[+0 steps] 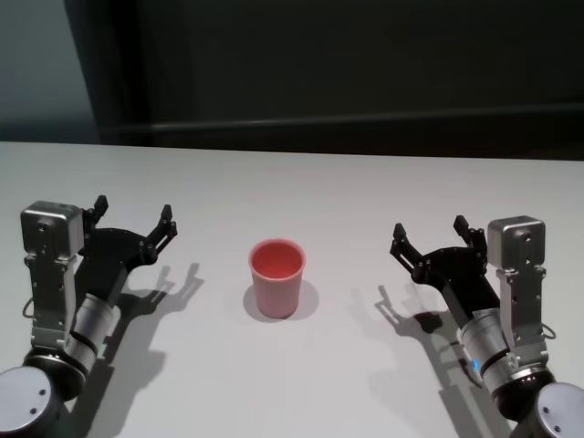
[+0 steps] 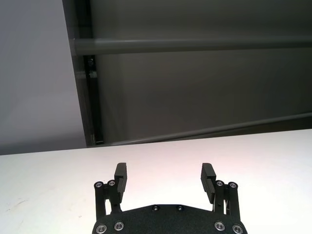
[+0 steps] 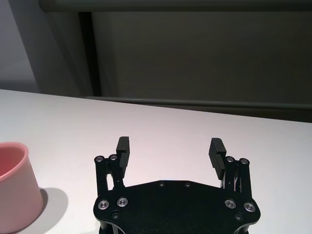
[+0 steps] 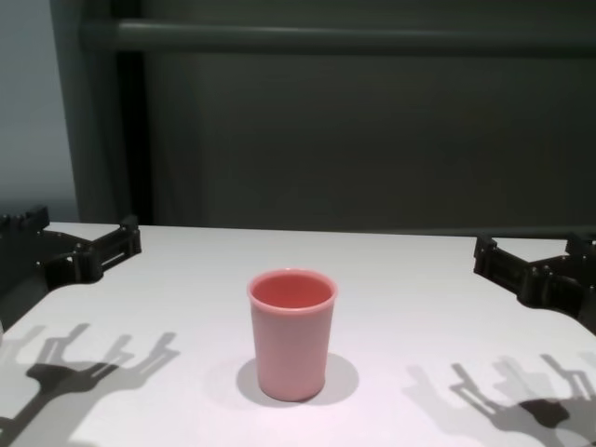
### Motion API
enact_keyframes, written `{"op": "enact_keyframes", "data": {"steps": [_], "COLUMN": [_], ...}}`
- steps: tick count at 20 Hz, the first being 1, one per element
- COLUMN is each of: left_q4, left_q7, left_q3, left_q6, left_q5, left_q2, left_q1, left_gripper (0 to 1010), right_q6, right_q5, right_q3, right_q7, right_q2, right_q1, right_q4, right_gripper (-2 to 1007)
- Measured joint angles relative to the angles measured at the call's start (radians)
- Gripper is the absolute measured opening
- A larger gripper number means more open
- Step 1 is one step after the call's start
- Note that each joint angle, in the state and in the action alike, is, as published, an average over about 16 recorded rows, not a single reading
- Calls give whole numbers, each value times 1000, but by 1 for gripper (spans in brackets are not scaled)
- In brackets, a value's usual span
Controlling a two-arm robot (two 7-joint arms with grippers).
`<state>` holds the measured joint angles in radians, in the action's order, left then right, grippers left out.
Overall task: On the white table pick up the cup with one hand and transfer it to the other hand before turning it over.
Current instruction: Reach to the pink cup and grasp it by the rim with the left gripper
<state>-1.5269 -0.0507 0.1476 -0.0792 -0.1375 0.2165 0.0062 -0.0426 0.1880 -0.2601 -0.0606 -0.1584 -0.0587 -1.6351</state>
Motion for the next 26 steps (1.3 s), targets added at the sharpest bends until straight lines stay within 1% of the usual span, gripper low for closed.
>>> {"op": "enact_keyframes", "data": {"steps": [26], "left_q4": [0], "left_q7": [0], "left_q3": [0], "left_q6": [0], "left_q5": [0], "left_q2": [0], "left_q1": [0], "left_gripper": [1001], "right_q6": [0], "right_q5": [0], "right_q3": [0], "right_q7": [0], "right_q2": [0], "right_q1": [0], "right_q4": [0], "right_gripper": [1002]}}
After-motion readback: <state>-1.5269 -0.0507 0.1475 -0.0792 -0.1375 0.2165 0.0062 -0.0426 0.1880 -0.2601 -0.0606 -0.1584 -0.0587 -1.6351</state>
